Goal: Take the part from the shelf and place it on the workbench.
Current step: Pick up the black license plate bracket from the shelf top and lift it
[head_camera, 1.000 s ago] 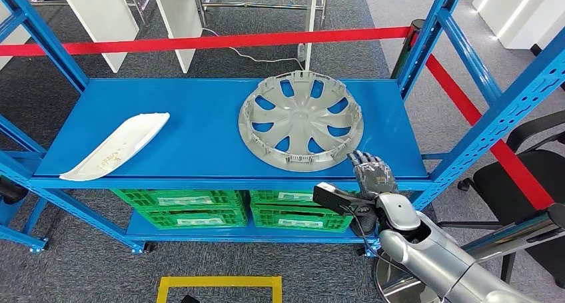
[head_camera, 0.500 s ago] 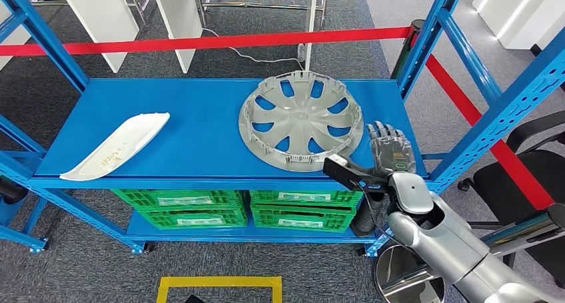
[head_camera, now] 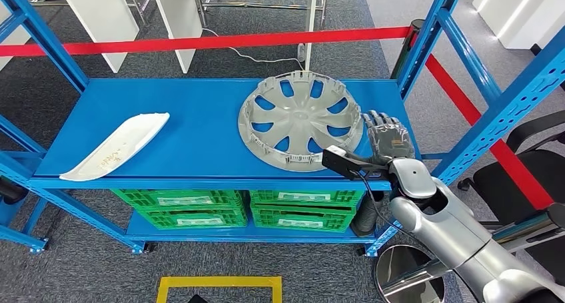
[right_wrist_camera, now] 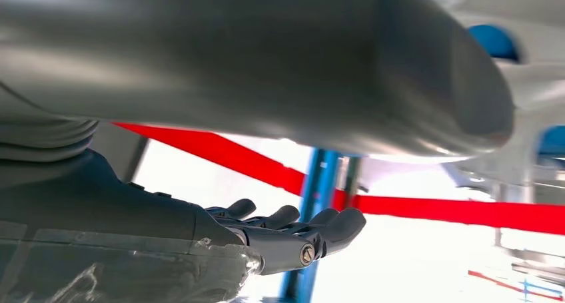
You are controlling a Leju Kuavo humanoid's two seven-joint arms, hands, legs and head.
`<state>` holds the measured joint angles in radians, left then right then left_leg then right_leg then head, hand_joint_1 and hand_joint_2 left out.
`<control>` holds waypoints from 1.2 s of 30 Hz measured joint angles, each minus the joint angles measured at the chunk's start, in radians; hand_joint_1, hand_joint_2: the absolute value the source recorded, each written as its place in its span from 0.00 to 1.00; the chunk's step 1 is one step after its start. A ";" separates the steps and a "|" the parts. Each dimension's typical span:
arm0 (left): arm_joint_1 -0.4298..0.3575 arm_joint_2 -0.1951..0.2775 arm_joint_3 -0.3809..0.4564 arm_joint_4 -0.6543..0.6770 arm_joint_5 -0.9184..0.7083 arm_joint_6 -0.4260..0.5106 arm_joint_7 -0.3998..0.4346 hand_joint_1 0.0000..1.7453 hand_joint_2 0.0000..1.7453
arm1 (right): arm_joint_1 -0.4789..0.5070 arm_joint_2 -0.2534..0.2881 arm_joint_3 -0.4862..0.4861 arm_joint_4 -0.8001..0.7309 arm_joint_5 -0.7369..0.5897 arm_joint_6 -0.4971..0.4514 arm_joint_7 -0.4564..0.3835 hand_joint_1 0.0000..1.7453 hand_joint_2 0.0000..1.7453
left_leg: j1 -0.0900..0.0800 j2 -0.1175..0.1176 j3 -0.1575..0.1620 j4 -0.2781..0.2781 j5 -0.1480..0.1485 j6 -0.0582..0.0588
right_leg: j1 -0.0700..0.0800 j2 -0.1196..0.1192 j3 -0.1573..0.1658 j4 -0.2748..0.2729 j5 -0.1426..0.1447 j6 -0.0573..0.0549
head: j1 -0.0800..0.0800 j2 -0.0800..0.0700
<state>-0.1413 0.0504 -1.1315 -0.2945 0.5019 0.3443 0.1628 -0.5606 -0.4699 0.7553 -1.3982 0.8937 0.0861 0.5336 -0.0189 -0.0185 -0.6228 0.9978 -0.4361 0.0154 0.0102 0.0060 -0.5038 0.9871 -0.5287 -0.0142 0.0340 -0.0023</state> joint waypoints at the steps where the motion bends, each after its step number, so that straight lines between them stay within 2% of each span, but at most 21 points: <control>1: -0.001 0.000 0.000 0.000 -0.002 0.000 0.000 0.00 0.00 | -0.007 0.006 0.008 0.004 0.000 0.000 -0.014 0.00 0.00 | 0.000 0.000 0.000 0.000 0.000 0.000 | 0.000 0.000 0.000 0.000 0.000 0.000 | 0.000 0.000; 7: -0.006 0.000 0.000 -0.002 -0.021 -0.017 0.002 0.00 0.00 | -0.045 0.055 0.070 0.024 -0.002 -0.006 -0.104 0.00 0.00 | 0.000 0.000 0.000 0.000 0.000 -0.001 | 0.000 0.000 0.000 0.001 0.000 0.000 | 0.000 0.000; 16: -0.009 0.000 -0.001 -0.007 -0.031 -0.018 0.005 0.00 0.00 | -0.071 0.128 0.142 0.055 -0.055 -0.023 -0.158 0.00 0.00 | 0.000 0.000 0.000 0.000 0.001 -0.001 | 0.000 0.000 -0.001 0.001 0.000 0.000 | 0.000 0.000; 24: -0.010 0.014 0.000 -0.011 -0.030 0.001 0.013 0.00 0.00 | -0.074 0.164 0.182 0.094 -0.156 -0.021 -0.162 0.00 0.00 | 0.001 0.000 0.000 0.000 0.001 -0.002 | 0.000 0.000 -0.001 0.001 0.000 0.000 | 0.000 0.000; 36: 0.008 0.053 0.005 -0.034 -0.021 0.027 0.031 0.00 0.00 | -0.061 0.173 0.215 0.154 -0.228 -0.002 -0.128 0.00 0.00 | 0.001 0.000 0.000 0.000 0.001 -0.002 | 0.000 0.000 -0.001 0.001 0.000 0.000 | 0.000 0.000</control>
<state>-0.1336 0.1038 -1.1261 -0.3282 0.4812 0.3717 0.1939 -0.6213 -0.2970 0.9700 -1.2439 0.6656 0.0840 0.4060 -0.0182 -0.0185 -0.6228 0.9976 -0.4351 0.0136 0.0104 0.0061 -0.5046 0.9884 -0.5289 -0.0147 0.0337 -0.0023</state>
